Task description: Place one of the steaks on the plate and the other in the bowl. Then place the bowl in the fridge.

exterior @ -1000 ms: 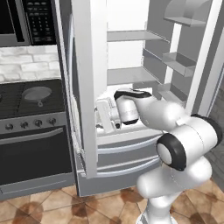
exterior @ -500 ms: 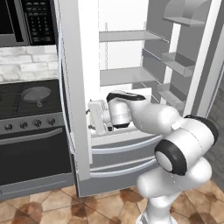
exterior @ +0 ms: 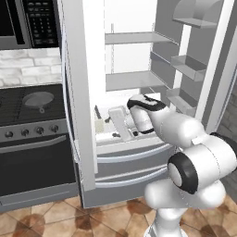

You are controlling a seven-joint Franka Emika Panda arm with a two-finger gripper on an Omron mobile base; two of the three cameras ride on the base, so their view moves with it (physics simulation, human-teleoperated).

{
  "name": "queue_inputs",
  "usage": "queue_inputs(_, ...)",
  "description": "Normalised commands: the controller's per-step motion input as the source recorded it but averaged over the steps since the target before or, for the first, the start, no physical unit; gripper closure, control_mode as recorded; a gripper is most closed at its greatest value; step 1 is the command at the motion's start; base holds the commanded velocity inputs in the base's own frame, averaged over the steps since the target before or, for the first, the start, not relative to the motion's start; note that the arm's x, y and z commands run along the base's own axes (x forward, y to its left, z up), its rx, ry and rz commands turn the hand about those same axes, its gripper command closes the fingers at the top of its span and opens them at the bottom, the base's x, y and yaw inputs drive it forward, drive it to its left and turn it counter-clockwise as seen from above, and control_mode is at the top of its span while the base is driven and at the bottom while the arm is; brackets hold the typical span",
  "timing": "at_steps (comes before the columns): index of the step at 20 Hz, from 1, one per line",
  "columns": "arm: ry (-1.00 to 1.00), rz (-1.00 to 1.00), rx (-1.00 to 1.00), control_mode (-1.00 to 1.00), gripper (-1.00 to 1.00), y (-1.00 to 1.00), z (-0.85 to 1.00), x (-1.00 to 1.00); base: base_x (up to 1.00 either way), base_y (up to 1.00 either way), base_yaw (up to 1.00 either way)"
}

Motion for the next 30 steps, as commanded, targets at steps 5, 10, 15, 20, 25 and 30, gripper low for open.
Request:
queue_inputs(5,0.00,0.01,-0.37,-1.00,-1.00,-1.00,0.02,-0.27,0.00,0.00,0.00)
queue_inputs(10,0.00,0.08,-0.68,-1.00,-1.00,-0.95,0.00,-0.38,0.00,0.00,0.00)
queue_inputs(15,0.03,0.10,-0.90,-1.00,-1.00,-0.81,0.00,-0.16,0.00,0.00,0.00)
queue_inputs(20,0.25,0.06,-0.36,-1.00,-1.00,-0.11,0.11,-0.22,0.00,0.00,0.00)
queue_inputs(25,0.02,0.00,0.00,-1.00,-1.00,-0.01,-0.04,-0.17,0.00,0.00,0.00)
queue_inputs(30,-0.13,0.02,0.00,-1.00,-1.00,0.00,0.03,-0.93,0.00,0.00,0.00)
